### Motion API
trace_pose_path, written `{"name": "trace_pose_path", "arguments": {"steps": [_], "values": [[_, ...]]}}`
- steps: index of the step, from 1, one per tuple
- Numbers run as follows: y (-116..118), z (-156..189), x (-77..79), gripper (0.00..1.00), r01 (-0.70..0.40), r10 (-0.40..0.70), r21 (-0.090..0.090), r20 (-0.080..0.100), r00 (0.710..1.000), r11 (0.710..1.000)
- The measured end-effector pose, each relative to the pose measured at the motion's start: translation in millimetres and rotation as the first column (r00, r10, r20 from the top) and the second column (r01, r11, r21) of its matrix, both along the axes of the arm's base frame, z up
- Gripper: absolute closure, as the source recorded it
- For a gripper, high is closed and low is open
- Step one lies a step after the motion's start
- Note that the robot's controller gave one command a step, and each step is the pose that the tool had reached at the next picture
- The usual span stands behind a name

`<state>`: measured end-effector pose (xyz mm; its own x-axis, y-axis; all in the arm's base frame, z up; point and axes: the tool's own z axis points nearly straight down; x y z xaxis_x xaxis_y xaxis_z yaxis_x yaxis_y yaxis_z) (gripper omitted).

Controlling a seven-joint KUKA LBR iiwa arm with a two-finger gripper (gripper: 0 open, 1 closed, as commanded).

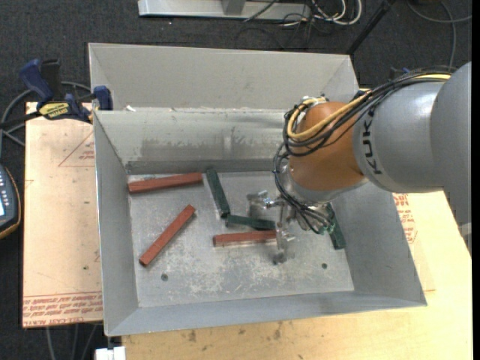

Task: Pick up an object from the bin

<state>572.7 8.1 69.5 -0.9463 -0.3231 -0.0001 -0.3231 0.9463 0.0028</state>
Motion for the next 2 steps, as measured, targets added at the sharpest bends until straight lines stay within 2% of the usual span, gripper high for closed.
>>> {"name": "trace_pose_path", "arguments": {"steps": [1, 2], "values": [[14, 32, 0.9, 0.00, 0.071, -0.071, 0.000, 0.006, 0.997, 0.997], [29, 31, -3.2, 0.00, 0.247, -0.247, 0.000, 0.001, 0.969, 0.969]]}}
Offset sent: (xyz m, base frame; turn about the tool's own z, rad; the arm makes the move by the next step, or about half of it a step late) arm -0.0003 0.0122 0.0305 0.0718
